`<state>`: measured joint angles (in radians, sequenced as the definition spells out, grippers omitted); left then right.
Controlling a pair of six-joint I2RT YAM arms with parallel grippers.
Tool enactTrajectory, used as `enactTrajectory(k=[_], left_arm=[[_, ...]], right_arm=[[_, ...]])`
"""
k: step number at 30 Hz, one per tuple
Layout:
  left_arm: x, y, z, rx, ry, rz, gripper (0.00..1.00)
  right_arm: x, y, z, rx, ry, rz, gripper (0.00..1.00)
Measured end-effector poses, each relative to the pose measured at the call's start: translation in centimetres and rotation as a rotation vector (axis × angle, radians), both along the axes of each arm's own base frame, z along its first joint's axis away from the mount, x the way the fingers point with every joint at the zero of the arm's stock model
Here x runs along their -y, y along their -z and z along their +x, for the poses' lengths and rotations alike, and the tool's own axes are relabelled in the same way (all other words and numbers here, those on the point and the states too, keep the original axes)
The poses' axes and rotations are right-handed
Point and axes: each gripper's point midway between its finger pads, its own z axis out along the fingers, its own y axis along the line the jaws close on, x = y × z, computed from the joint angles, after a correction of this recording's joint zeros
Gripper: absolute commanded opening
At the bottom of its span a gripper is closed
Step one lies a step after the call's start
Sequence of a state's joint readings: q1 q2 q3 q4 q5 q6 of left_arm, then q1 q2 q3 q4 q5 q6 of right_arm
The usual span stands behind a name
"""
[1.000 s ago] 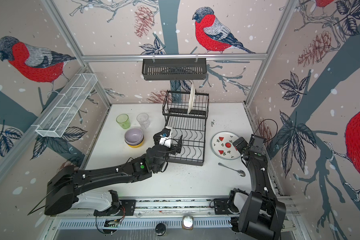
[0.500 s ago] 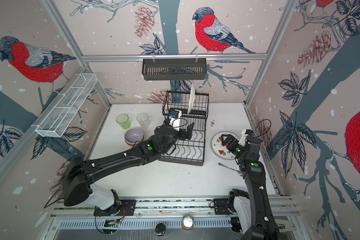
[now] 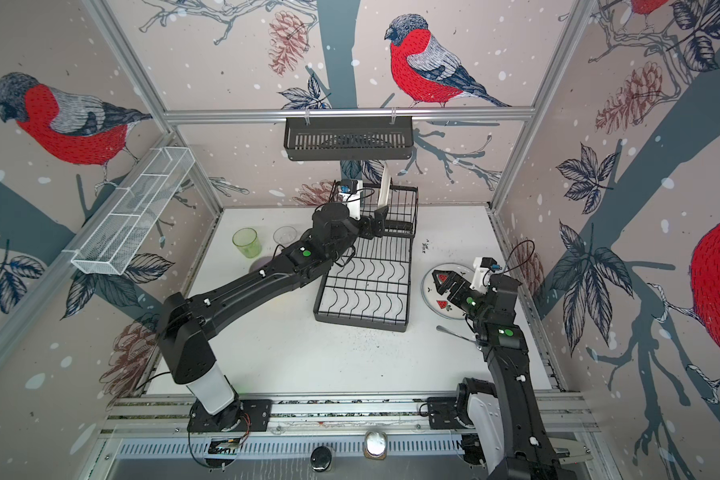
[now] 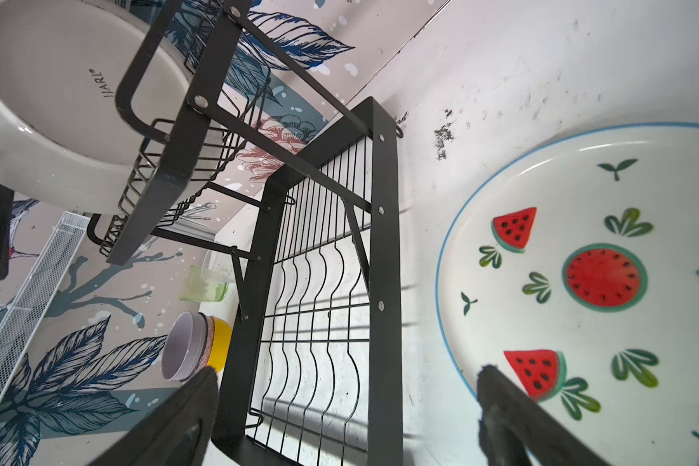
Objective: Unload the mixed dishes from the dish rack
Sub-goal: 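Open the right gripper while the left gripper reaches to the upper rack, then close the left gripper on the rim of the white floral plate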
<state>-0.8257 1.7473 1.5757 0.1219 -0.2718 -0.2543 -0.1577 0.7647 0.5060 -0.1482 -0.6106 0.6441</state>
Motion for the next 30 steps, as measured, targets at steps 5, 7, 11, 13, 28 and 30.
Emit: enactTrajectory(k=[5, 7, 11, 13, 28, 30], left_arm=[[1.4, 0.6, 1.0, -0.009, 0.03, 0.03, 0.77], [1.8, 0.9, 1.5, -0.013, 0.03, 0.045, 0.7], [2.1, 1.6, 2.3, -0.015, 0.009, 0.089, 0.59], [2.0, 1.8, 2.5, -0.01, -0.002, 0.113, 0.59], [1.5, 1.6, 3.6, 0.041, -0.053, 0.193, 0.24], [1.6, 1.6, 3.7, 0.051, -0.05, 0.205, 0.24]], right_arm=[[-0.3, 0.3, -0.4, 0.01, -0.019, -0.005, 1.0], [-0.3, 0.5, -0.4, 0.01, -0.019, -0.005, 1.0], [-0.3, 1.0, -0.5, 0.006, -0.018, -0.006, 0.99], [-0.3, 1.1, -0.5, 0.005, -0.017, -0.007, 0.99], [0.1, 2.0, -0.4, -0.004, 0.004, -0.015, 1.0], [0.1, 2.0, -0.5, -0.004, 0.006, -0.016, 1.0]])
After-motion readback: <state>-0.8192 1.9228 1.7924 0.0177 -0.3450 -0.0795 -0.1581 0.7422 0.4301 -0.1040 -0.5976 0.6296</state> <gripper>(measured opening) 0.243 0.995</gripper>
